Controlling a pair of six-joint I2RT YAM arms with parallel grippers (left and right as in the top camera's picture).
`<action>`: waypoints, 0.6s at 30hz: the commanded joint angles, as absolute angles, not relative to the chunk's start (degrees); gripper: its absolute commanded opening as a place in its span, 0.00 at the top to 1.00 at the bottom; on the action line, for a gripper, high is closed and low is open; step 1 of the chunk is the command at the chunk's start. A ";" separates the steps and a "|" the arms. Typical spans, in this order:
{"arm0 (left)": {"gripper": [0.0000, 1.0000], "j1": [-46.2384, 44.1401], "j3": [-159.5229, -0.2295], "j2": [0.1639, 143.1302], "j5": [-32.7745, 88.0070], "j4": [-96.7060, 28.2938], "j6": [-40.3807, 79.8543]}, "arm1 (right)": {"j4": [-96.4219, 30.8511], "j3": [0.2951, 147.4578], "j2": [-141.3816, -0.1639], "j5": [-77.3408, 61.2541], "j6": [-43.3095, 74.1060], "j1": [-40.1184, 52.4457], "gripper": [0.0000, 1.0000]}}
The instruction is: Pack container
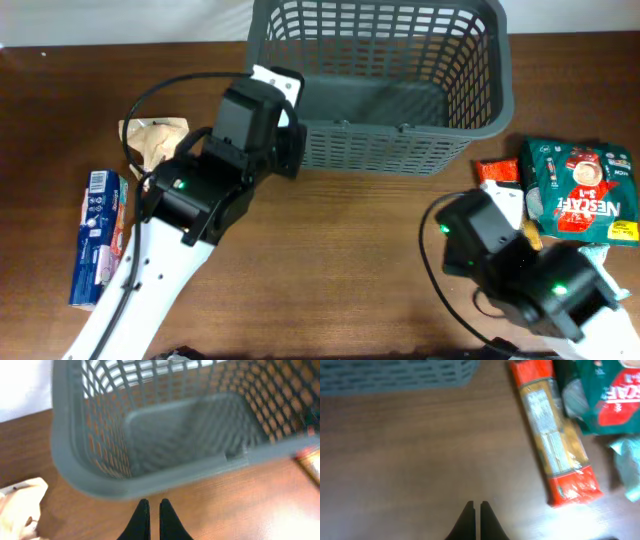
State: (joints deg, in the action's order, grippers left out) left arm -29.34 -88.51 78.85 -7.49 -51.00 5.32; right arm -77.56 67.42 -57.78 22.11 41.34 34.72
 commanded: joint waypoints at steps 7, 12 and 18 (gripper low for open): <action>0.98 -32.47 -89.19 70.96 -4.71 -60.25 -8.78 | -66.37 63.37 -66.72 34.46 42.30 35.24 0.96; 0.98 -32.91 -89.19 67.66 -4.75 -63.40 -9.37 | -59.18 63.37 -70.89 38.68 42.54 35.18 0.96; 0.98 -32.86 -89.19 65.84 -6.22 -66.08 -10.44 | -53.65 63.37 -72.90 44.25 42.52 35.18 0.96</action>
